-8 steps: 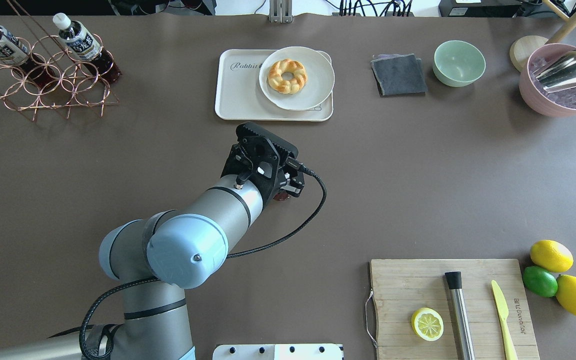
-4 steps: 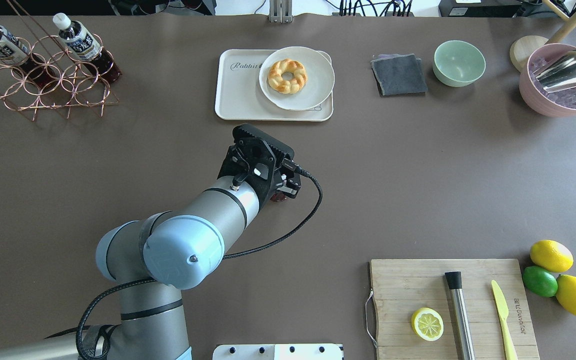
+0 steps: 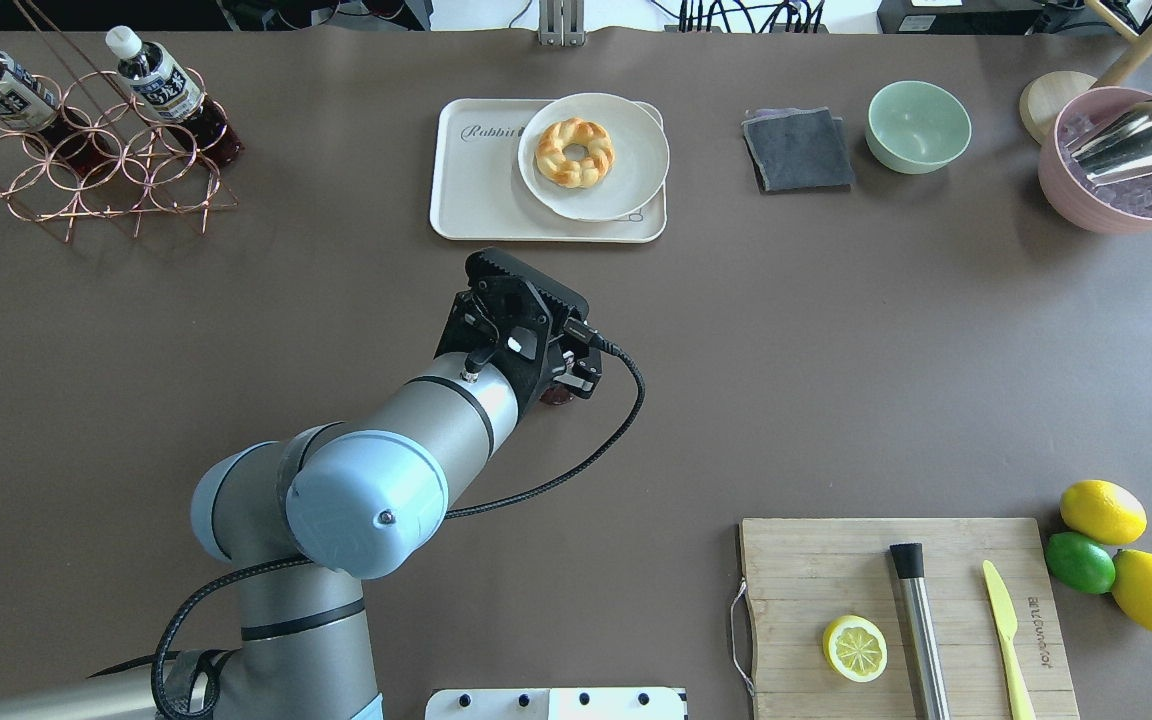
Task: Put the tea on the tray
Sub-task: 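Lower the tea bottle onto the table short of the tray, left gripper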
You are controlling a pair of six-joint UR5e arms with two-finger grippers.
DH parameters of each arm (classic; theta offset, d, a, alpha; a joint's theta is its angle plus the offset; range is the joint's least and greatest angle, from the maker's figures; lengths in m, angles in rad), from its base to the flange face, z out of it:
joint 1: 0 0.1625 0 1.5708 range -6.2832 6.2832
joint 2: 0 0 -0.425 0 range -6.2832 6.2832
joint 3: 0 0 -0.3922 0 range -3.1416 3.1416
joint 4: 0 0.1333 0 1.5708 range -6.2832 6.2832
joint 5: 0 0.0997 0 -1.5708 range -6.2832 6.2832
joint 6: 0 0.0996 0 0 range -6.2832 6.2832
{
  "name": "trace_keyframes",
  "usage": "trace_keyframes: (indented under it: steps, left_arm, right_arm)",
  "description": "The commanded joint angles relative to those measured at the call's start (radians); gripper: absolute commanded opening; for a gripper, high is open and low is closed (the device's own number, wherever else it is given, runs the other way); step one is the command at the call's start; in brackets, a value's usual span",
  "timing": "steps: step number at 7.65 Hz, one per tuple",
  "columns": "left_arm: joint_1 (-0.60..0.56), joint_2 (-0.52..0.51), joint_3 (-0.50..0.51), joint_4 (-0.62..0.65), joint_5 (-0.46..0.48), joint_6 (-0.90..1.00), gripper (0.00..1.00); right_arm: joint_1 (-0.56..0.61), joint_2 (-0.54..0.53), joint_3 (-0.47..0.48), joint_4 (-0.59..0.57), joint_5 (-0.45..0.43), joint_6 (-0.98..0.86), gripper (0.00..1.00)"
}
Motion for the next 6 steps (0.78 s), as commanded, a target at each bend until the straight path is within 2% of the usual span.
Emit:
trace_keyframes:
  steps: [1,4,5,6]
  left_arm:
    - [-0.002,-0.003,-0.006,-0.001,0.0,-0.005,0.97]
    - [-0.044,-0.003,-0.06,0.0,-0.014,0.001,0.97]
    - [-0.093,0.0,-0.058,0.0,-0.081,0.006,0.97]
    - [-0.173,0.048,-0.063,0.0,-0.211,0.006,0.97]
  right_arm:
    - [0.0,0.002,0.0,0.0,-0.001,0.001,1.0]
    - [-0.002,0.005,0.001,0.0,0.001,0.006,1.0]
    - [-0.002,0.012,0.001,-0.001,0.001,0.007,1.0]
    - [-0.002,0.014,0.0,-0.001,0.001,0.007,1.0]
